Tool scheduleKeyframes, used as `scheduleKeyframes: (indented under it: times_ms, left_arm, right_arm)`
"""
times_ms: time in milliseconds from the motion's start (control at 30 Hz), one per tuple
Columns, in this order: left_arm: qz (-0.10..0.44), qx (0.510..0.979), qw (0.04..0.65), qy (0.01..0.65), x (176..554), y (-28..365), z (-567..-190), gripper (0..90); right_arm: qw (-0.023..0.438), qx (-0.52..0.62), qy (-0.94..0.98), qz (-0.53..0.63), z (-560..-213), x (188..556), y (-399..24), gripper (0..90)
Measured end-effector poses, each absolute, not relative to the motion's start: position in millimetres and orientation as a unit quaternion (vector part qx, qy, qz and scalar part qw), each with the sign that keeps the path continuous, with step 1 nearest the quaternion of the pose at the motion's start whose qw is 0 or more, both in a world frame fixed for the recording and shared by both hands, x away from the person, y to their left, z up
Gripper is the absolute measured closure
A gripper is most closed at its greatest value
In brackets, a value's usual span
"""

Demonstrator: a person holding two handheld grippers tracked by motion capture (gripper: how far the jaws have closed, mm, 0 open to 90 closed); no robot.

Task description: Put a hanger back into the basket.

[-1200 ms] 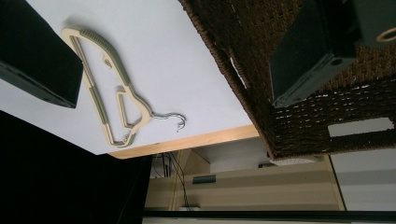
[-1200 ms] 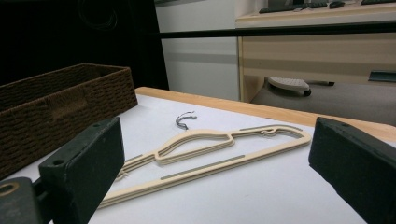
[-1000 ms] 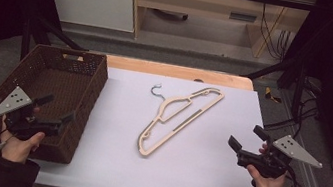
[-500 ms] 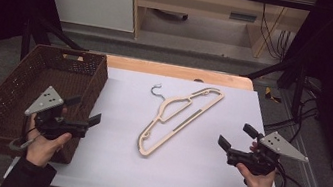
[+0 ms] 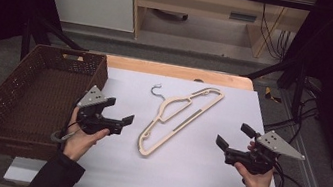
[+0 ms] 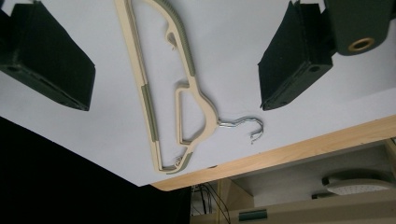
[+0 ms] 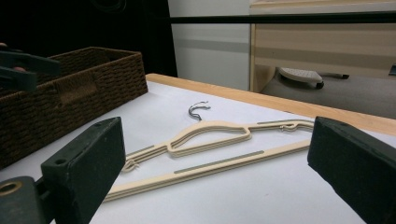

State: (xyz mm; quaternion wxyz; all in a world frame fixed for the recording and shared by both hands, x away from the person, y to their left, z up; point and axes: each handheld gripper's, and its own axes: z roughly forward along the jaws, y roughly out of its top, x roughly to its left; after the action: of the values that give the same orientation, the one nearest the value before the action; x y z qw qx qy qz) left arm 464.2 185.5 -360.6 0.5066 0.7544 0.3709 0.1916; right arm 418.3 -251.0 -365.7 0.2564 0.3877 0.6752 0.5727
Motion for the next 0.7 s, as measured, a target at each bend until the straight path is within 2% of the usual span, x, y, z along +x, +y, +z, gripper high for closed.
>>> scheduleKeyframes:
  times_ms: [200, 700]
  left_arm:
    - [0.181, 0.762, 0.495, 0.375, 482, 166, -373, 12.3]
    - [0.153, 0.793, 0.448, 0.384, 527, 122, -419, 24.8]
  right_arm:
    - [0.256, 0.390, 0.675, 0.572, -367, 419, -251, 4.3]
    - [0.251, 0.392, 0.676, 0.571, -369, 421, -251, 4.4]
